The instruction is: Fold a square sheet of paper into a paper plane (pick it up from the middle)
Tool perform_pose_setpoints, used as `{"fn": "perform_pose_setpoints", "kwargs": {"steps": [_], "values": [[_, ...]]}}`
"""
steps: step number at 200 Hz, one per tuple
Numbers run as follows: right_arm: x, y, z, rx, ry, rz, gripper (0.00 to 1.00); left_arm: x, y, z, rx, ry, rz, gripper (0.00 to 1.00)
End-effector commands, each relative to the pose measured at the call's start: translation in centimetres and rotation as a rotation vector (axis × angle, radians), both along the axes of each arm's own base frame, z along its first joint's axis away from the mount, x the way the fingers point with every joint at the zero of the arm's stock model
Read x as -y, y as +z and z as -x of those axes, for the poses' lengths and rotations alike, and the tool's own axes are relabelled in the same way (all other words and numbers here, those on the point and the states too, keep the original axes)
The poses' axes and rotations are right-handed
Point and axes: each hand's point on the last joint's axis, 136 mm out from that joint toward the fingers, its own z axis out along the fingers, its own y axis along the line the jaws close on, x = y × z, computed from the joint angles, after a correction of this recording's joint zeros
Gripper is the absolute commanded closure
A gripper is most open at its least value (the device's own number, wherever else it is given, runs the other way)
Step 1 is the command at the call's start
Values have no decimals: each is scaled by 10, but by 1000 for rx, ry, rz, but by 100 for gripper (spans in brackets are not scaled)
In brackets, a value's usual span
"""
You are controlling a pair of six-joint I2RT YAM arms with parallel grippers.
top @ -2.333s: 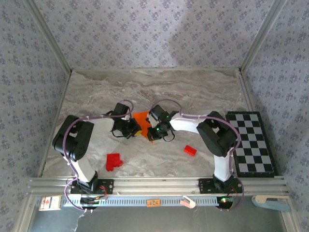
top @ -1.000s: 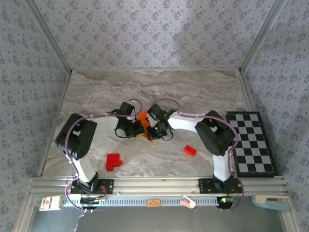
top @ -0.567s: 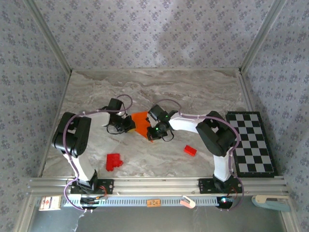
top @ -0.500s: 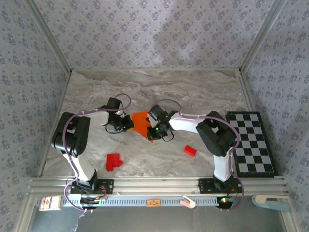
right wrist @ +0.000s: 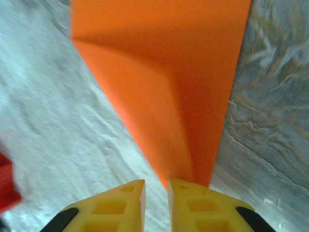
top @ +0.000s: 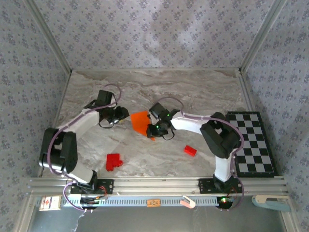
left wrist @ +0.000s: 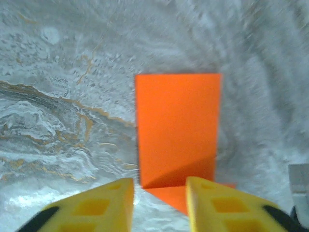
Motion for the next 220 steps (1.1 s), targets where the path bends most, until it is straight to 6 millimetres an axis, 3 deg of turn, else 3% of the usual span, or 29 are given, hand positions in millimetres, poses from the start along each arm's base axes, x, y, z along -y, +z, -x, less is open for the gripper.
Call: {"fn": "perform_pose_setpoints", "kwargs": {"steps": [1, 39, 77, 117, 145, 220], "values": [[-12, 64, -27, 143, -79, -129, 72, -12, 12, 3, 24, 90, 19, 54], [-13, 69, -31, 184, -93, -135, 67, -18, 24, 7, 100, 152, 73, 27], [-25, 44, -25, 125, -44, -101, 67, -18, 22, 9, 110, 169, 100, 14], [-27, 24, -33, 103, -42, -43, 68, -19, 11, 11, 83, 190, 117, 0], [-20, 8, -40, 87, -62, 9, 68, -17, 4, 11, 47, 198, 135, 0], [-6, -20, -45, 30, -99, 68, 71, 13, -12, 16, -47, 96, 250, 2]]}}
